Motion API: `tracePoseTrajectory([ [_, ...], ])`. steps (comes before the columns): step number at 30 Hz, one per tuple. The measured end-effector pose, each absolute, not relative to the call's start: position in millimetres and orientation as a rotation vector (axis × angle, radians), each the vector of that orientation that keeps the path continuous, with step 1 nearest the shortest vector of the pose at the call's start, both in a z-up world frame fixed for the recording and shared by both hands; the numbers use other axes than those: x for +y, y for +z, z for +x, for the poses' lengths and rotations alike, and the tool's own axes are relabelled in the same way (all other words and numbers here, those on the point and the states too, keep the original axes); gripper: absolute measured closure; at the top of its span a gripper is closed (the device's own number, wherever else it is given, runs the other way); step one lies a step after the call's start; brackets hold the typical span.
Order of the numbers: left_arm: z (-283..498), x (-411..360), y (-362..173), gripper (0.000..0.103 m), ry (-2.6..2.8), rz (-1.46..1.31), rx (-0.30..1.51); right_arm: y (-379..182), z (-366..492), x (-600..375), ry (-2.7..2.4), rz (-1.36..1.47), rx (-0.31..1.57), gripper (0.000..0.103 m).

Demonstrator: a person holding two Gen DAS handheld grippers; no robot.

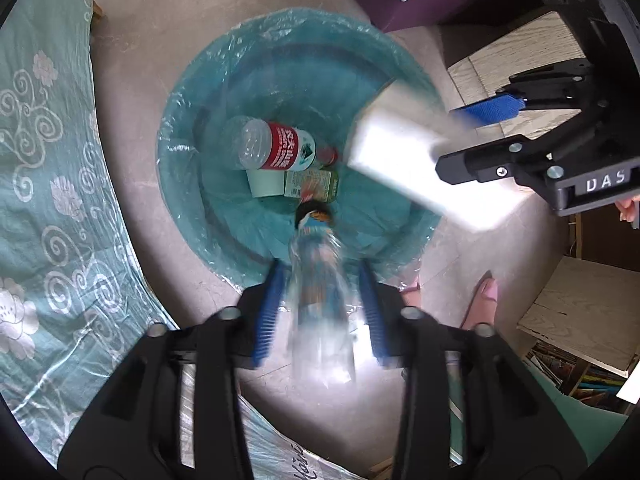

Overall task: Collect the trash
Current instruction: 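Open both grippers to drop the white box and bottles into the wastebasket, then move both grippers back over the table toward the navy box and marker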

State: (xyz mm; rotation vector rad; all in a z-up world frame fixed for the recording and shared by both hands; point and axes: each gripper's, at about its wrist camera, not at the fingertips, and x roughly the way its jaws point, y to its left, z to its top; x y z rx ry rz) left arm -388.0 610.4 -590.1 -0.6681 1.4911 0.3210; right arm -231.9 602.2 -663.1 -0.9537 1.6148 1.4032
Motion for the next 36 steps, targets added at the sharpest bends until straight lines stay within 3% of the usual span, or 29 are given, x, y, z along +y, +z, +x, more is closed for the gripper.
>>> tracePoseTrajectory([
  [2,-387.0,610.6,-584.2,0.059,0.312,-0.657,1.480,-658.5,-227.9,604.1,1.398,-0.920,1.618,0.037],
  [16,-381.4,602.1,-567.0,0.056,0.298,-0.639,1.475,-624.8,-198.9,595.0,1.368,-0.814,1.599,0.037],
  [21,-384.1,595.0,-534.9,0.054,0.297,-0.640,1.443,-594.5,-193.2,579.1,1.385,-0.745,1.593,0.037],
  [24,-389.7,586.7,-501.3,0.040,0.302,-0.632,1.406,-556.4,-194.1,564.9,1.435,-0.689,1.555,0.036],
  [25,-392.5,583.4,-488.6,0.030,0.312,-0.620,1.396,-537.5,-195.6,557.7,1.464,-0.675,1.526,0.032],
  [30,-399.6,570.1,-412.9,0.023,0.287,-0.579,1.365,-450.6,-197.0,527.0,1.541,-0.605,1.471,0.025],
  [32,-398.4,566.2,-379.7,0.007,0.284,-0.558,1.330,-403.3,-192.5,509.6,1.567,-0.528,1.433,0.022],
  [36,-382.7,558.2,-313.4,0.007,0.220,-0.579,1.253,-310.3,-177.9,466.7,1.610,-0.353,1.361,0.014],
])
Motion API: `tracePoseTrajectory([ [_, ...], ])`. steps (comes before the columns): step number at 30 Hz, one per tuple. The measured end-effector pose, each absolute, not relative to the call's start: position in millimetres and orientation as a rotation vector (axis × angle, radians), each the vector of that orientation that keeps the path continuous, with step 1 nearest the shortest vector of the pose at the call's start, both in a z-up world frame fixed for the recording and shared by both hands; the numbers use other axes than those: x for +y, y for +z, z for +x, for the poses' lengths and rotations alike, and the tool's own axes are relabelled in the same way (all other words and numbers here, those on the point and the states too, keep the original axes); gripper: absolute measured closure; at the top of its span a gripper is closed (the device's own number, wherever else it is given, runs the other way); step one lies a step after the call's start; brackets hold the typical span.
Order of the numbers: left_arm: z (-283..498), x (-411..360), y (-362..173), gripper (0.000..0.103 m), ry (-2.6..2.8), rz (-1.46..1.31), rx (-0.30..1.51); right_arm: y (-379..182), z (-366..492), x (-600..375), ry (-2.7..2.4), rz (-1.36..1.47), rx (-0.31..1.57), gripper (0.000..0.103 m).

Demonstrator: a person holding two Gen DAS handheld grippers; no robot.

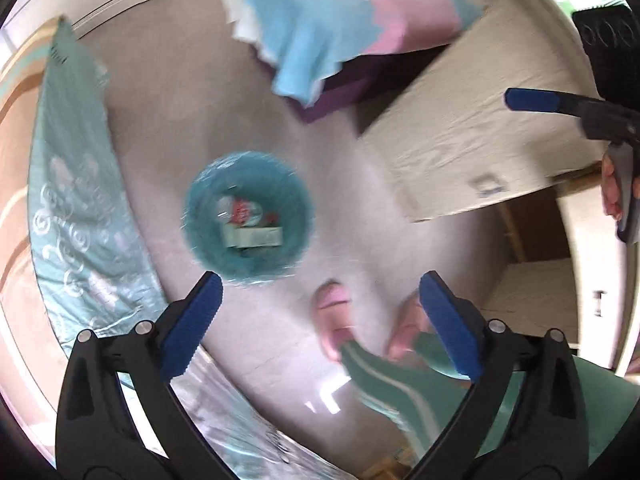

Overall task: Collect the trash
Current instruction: 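Move both grippers back over the table toward the navy box and marker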

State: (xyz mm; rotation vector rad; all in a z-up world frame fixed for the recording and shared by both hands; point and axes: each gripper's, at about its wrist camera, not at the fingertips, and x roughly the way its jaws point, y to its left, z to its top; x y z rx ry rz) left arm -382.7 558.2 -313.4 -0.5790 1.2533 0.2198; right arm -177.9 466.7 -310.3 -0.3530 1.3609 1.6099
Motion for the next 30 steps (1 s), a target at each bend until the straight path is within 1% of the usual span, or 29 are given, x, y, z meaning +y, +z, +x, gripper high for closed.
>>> tracePoseTrajectory([
  [2,-367.1,549.9,-283.7,0.007,0.208,-0.539,1.248,-262.0,-172.1,441.7,1.616,-0.350,1.290,0.014],
  [7,-316.2,513.5,-198.7,0.007,0.070,-0.377,1.136,-163.0,-146.1,367.5,1.563,-0.307,1.122,0.013],
  [9,-289.2,490.9,-169.5,0.007,-0.001,-0.300,1.099,-134.6,-132.5,333.6,1.493,-0.300,1.068,0.013],
  [13,-232.3,441.5,-130.9,0.007,-0.143,-0.167,1.055,-93.8,-101.3,253.7,1.322,-0.302,0.989,0.013],
  [20,-129.0,319.9,-88.1,0.007,-0.376,0.019,0.970,-58.7,-47.1,112.7,1.109,-0.311,0.924,0.013],
  [25,-63.6,232.9,-77.0,0.007,-0.472,0.105,0.951,-55.7,-5.8,23.9,1.007,-0.346,0.910,0.013],
  [30,-13.0,144.0,-80.7,0.007,-0.543,0.195,0.948,-61.1,40.9,-48.4,0.907,-0.441,0.896,0.013],
])
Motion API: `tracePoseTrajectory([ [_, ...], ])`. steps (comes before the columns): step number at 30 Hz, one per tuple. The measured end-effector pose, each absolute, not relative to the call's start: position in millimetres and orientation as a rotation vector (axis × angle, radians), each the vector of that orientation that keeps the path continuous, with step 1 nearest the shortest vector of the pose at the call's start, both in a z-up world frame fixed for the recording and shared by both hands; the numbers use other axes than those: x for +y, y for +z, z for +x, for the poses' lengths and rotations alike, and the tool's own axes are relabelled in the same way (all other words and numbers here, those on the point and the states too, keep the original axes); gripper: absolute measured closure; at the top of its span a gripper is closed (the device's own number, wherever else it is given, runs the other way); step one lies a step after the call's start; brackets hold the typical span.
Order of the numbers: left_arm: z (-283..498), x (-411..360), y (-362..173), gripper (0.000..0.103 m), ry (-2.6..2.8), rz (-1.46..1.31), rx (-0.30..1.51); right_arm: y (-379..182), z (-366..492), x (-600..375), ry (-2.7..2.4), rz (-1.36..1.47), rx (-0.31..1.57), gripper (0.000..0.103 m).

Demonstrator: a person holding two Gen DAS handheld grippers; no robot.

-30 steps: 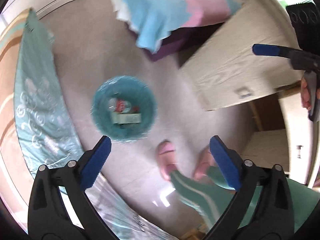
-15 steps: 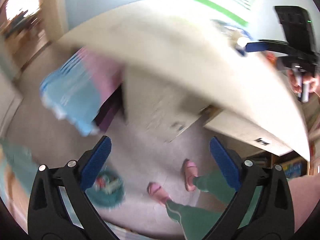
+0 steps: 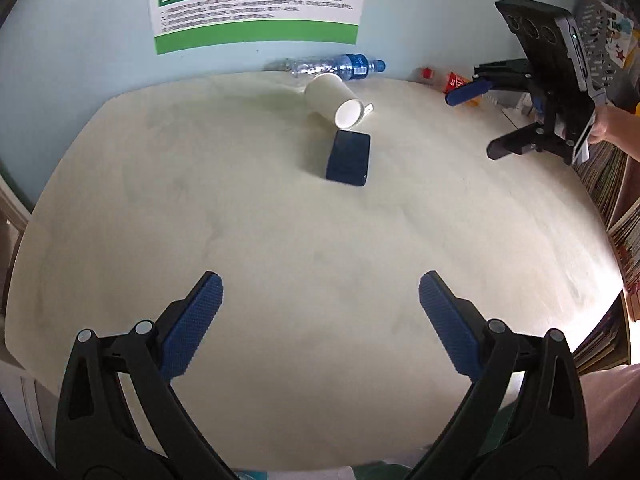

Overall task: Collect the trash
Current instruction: 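Move both grippers back over the table toward the navy box and marker, then grasp the white marker with the right gripper while the left grasps the navy blue box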

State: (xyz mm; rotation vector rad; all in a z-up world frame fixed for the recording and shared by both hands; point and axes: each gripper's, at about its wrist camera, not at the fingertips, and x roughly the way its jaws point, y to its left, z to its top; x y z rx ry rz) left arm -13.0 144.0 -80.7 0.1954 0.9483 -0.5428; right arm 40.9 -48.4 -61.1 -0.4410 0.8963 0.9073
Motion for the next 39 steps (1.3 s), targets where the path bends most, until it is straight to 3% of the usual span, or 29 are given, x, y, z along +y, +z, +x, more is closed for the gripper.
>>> tracePoseTrajectory([
  [11,77.5,46.7,-124.4,0.007,-0.573,0.231,1.060,-105.9,154.9,-102.9,1.004,-0.653,0.899,0.013],
  [22,122.6,18.8,-166.6,0.007,-0.555,0.256,1.087,-162.8,233.2,-89.1,1.126,-0.759,0.874,0.015],
  [24,124.7,14.1,-170.7,0.007,-0.557,0.282,1.079,-170.1,241.0,-84.1,1.134,-0.776,0.875,0.029],
  [27,127.9,9.4,-176.0,0.009,-0.560,0.308,1.072,-171.1,243.8,-82.2,1.155,-0.754,0.857,0.034],
  [28,128.8,8.6,-177.7,0.013,-0.568,0.313,1.076,-170.5,242.0,-82.4,1.155,-0.758,0.847,0.036],
  [29,129.5,8.0,-179.5,0.021,-0.572,0.321,1.083,-170.0,240.0,-83.3,1.163,-0.759,0.840,0.045],
  [34,128.3,5.7,-175.1,0.036,-0.598,0.346,1.069,-167.5,223.1,-90.4,1.185,-0.763,0.847,0.075],
  [36,129.4,6.6,-172.9,0.043,-0.618,0.331,1.078,-167.3,217.9,-93.0,1.168,-0.759,0.865,0.075],
  [37,130.0,7.3,-171.8,0.051,-0.625,0.329,1.084,-167.1,214.5,-94.8,1.170,-0.748,0.889,0.079],
  [39,130.3,9.1,-170.0,0.052,-0.638,0.325,1.105,-167.1,205.1,-98.4,1.166,-0.767,0.900,0.088],
])
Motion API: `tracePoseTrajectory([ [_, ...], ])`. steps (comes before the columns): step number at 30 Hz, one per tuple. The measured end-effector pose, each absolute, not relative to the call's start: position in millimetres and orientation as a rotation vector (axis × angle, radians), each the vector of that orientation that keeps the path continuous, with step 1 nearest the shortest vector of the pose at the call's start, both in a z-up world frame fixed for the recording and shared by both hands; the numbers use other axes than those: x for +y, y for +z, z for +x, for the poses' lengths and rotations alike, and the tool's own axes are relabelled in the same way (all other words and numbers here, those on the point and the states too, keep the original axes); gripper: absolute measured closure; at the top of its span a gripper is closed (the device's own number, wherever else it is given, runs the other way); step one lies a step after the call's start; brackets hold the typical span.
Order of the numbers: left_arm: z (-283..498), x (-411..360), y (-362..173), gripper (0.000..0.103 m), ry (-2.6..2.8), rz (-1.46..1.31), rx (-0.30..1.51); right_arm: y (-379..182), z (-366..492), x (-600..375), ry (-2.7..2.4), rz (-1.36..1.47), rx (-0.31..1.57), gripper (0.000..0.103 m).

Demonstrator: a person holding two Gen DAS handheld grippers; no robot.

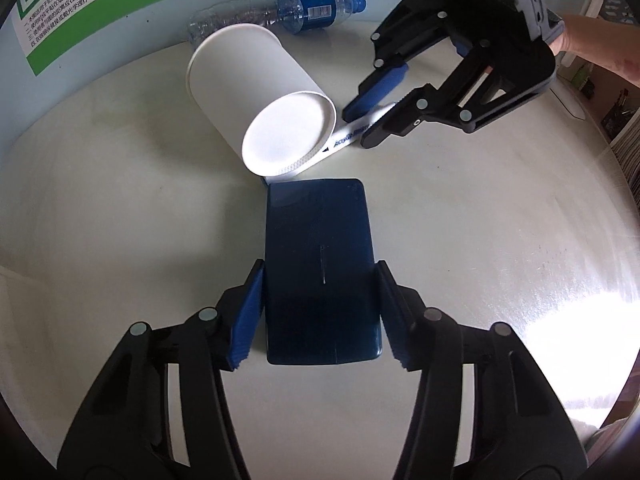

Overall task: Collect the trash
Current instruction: 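Grasp the white marker with the right gripper while the left grasps the navy blue box, then carry the marker and navy box with both grippers over the wastebasket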

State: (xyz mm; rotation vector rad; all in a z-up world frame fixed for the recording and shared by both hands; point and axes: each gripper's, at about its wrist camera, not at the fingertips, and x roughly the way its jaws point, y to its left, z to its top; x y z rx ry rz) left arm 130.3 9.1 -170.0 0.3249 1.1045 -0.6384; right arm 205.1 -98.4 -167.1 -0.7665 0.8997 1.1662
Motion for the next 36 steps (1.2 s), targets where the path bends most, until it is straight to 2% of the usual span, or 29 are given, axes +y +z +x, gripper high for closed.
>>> tracePoseTrajectory([
  [11,83.0,14.4,-146.5,0.052,-0.685,0.334,1.091,-156.3,147.5,-131.3,1.115,-0.717,1.073,0.089],
  [22,52.9,73.9,-116.5,0.052,-0.587,0.324,1.056,-100.9,100.9,-133.4,1.050,-0.665,1.043,0.089],
  [36,7.1,181.3,-79.2,0.052,-0.400,0.260,0.986,-51.6,86.0,3.6,1.161,-0.828,0.935,0.089],
])
